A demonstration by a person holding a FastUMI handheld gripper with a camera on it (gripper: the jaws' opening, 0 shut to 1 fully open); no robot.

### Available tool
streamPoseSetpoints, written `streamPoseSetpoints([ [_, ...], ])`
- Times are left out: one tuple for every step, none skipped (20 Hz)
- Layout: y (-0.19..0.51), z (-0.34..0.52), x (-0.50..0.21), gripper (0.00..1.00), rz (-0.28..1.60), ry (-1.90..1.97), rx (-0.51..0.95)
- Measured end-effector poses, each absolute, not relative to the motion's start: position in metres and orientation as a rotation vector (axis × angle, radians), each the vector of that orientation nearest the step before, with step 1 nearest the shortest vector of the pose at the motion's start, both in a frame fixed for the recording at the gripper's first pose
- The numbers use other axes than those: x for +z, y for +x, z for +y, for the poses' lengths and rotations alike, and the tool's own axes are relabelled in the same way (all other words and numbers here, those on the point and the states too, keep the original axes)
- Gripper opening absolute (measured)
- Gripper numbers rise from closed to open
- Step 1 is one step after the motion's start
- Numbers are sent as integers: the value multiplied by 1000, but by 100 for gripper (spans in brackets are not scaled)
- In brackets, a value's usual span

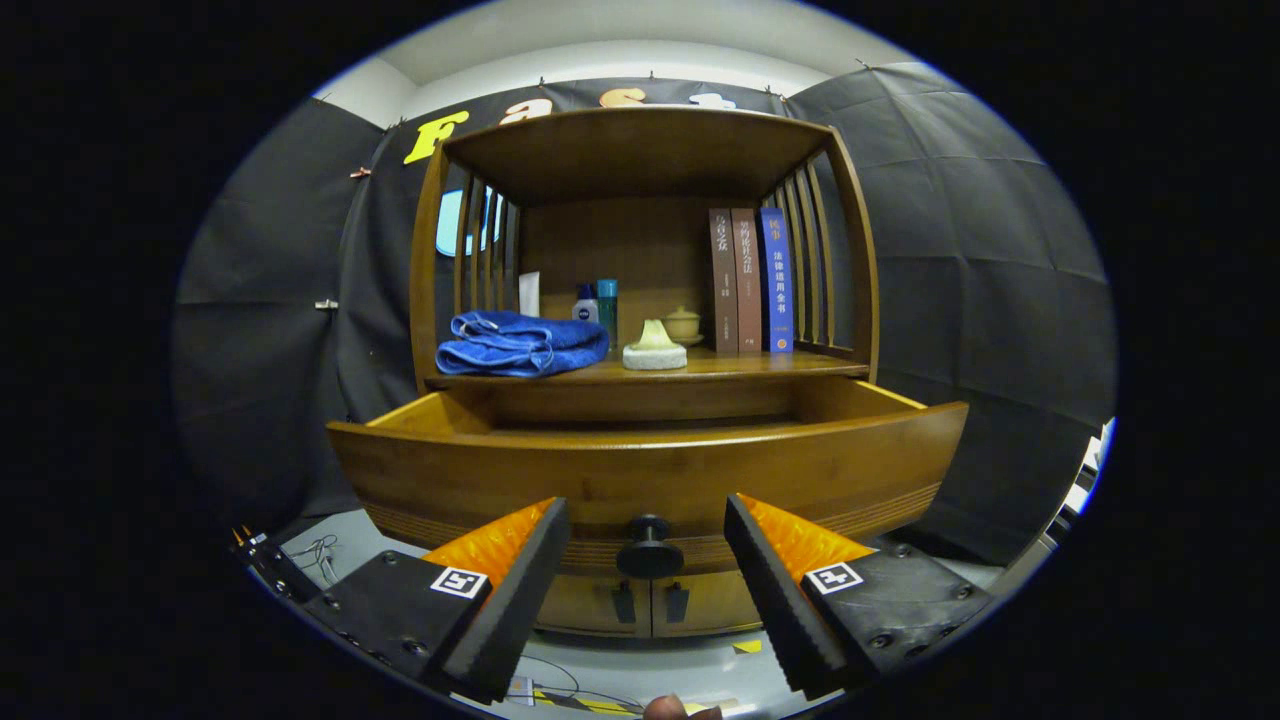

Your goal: Pull open the drawer, take out the items inside it, and place them on the countertop above the cabinet.

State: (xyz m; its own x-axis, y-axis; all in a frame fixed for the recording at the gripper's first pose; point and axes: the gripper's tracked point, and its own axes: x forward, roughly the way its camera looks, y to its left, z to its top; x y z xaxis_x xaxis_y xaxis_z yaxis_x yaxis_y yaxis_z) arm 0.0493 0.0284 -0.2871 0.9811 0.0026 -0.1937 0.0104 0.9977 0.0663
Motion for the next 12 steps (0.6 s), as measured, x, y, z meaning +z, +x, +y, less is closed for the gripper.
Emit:
streamPoseSetpoints([
  [54,31,-291,100,194,56,-1],
  [59,32,-294,99,202,49,1],
  [62,35,-297,99,202,51,2],
  [66,38,-299,99,204,51,3],
  [69,39,-300,99,204,42,3],
  [73,41,-300,99,199,35,2],
  [77,42,-299,100,193,32,1],
  [78,41,-301,100,202,28,-12],
  [81,42,-298,100,177,37,-14],
  [80,43,-298,99,173,26,-15],
  [81,43,-297,99,165,24,-15],
  [82,43,-295,100,159,27,-14],
])
